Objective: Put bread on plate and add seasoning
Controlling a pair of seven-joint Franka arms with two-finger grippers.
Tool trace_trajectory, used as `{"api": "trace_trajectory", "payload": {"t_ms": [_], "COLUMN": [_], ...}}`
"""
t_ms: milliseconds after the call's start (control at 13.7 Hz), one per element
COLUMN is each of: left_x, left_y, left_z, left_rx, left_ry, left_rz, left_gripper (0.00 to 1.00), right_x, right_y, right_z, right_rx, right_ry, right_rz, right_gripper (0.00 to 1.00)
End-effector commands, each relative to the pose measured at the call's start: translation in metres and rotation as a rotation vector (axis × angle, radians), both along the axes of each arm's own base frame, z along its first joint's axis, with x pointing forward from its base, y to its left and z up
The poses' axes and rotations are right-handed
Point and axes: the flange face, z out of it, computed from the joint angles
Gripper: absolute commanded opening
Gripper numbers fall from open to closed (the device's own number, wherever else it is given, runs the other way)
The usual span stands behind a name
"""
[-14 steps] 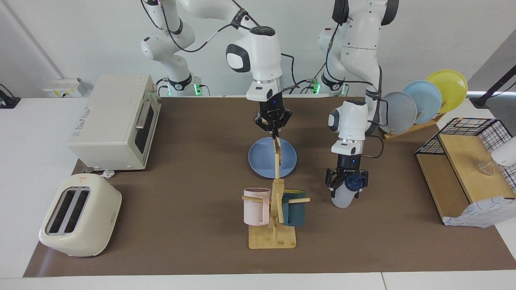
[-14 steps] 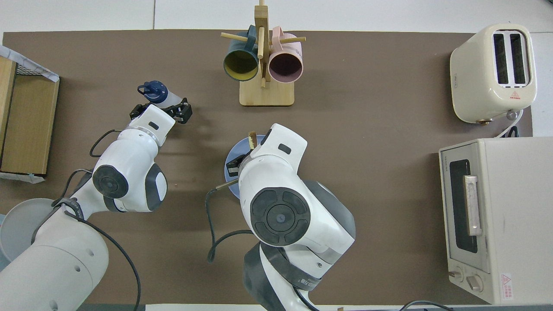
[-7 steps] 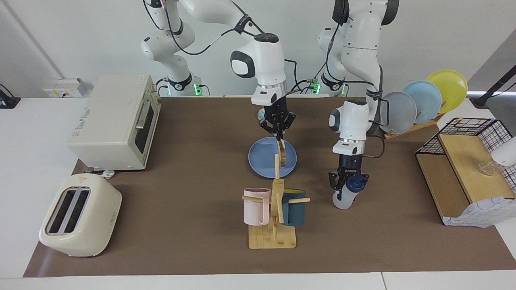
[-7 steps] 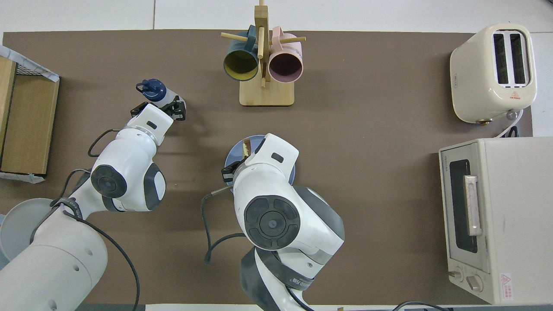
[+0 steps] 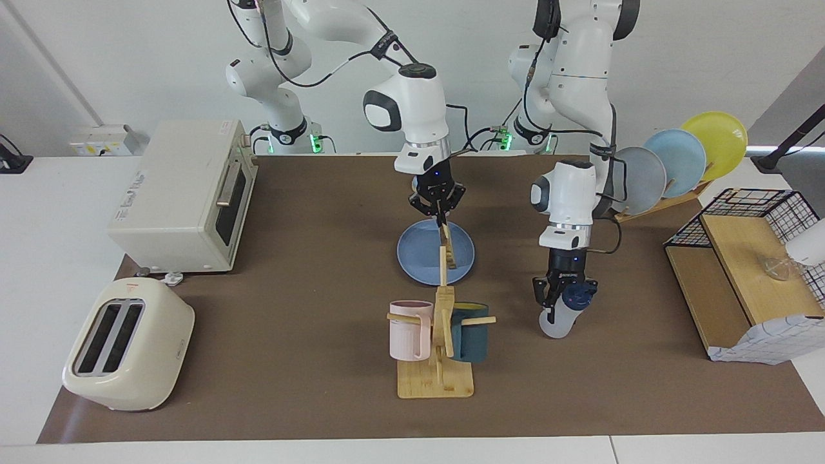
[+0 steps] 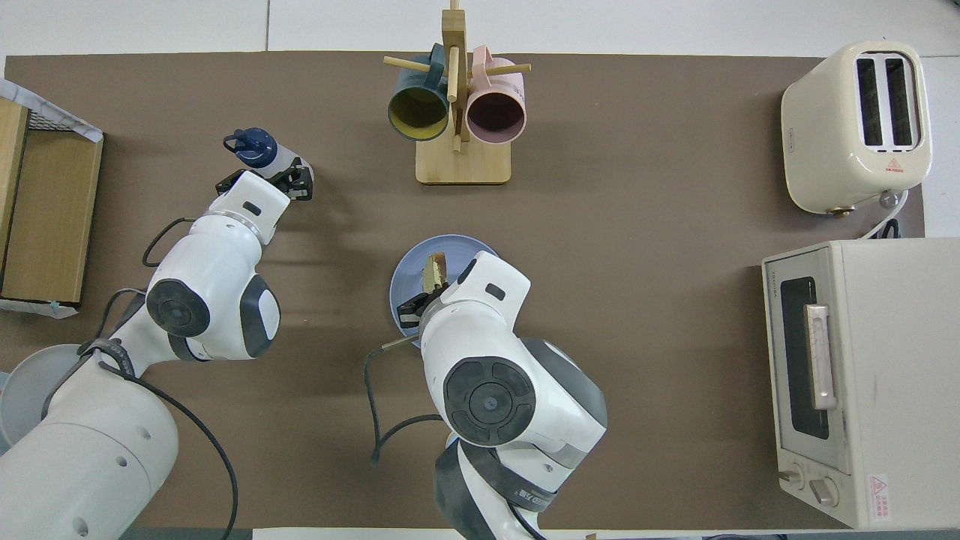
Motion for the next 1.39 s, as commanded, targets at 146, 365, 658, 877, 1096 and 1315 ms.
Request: {"api": "trace_trajectory", "payload": {"t_ms": [146,365,658,877,1096,1315], "left_x": [0.03,0.034,0.056,0.072,0.081,0.088], "left_y": [-0.002,-0.002,0.005,0.009,0.012,0.017], "left_z": [0.027,0.035,0.059,0.081,0.094,0.106], "left_rx": [-0.007,-0.009,-0.007,0.027,0.05,0.049], "left_ry": [0.059,0.074,0.136,0.192,0.237,0.262], "left_rz": [-0.008,-0.012,-0.016,-0.041,-0.057,-0.052], "left_gripper": [0.0,0.0,0.0,0.0,0.0,0.0], "right_x": [-0.005,-0.013,-0.009,-0.004,0.0,-0.002], "right_y": [-0.013,-0.028,-0.045,-0.053,-0.063,-0.075], "right_z": [-0.003,-0.016,-0.026,-0.028,-0.033,-0.043], "right_rx": [-0.025,-0.051,-0.065,-0.063,-0.063,-0.062], "right_ry": [0.023,0.051,0.067,0.067,0.07,0.075], "right_rz": [-0.025,-0.036,-0.061,-0.076,-0.092,-0.105], "right_gripper": [0.0,0.0,0.0,0.0,0.0,0.0]}}
